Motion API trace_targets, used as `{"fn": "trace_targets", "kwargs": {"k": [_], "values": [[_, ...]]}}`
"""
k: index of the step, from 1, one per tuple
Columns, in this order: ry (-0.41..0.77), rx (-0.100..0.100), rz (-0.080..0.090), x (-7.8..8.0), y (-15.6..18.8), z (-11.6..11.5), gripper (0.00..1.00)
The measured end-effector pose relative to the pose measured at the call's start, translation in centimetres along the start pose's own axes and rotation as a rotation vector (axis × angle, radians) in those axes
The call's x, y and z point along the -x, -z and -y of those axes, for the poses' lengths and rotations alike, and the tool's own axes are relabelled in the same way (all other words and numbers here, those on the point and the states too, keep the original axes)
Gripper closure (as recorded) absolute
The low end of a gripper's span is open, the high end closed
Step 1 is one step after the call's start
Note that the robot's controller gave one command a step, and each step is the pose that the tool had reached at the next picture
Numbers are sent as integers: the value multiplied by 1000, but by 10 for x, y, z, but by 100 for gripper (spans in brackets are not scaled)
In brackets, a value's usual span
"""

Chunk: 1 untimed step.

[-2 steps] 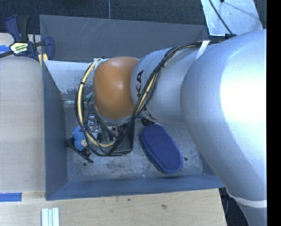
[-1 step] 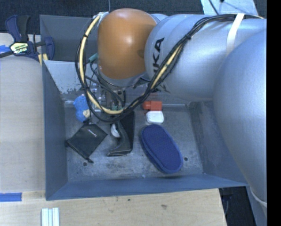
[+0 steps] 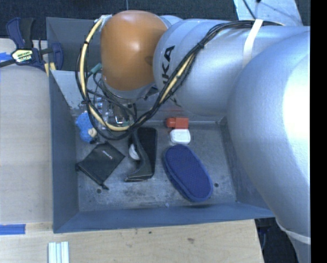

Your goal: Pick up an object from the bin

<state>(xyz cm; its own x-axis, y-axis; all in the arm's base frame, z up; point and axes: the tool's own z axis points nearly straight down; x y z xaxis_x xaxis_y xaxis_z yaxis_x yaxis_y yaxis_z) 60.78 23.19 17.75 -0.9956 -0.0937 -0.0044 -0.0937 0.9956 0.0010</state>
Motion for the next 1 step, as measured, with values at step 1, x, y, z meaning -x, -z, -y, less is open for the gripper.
{"fn": "trace_targets", "kwargs": {"k": [1], "values": [[2,2,5,-17,59,-10,100]]}}
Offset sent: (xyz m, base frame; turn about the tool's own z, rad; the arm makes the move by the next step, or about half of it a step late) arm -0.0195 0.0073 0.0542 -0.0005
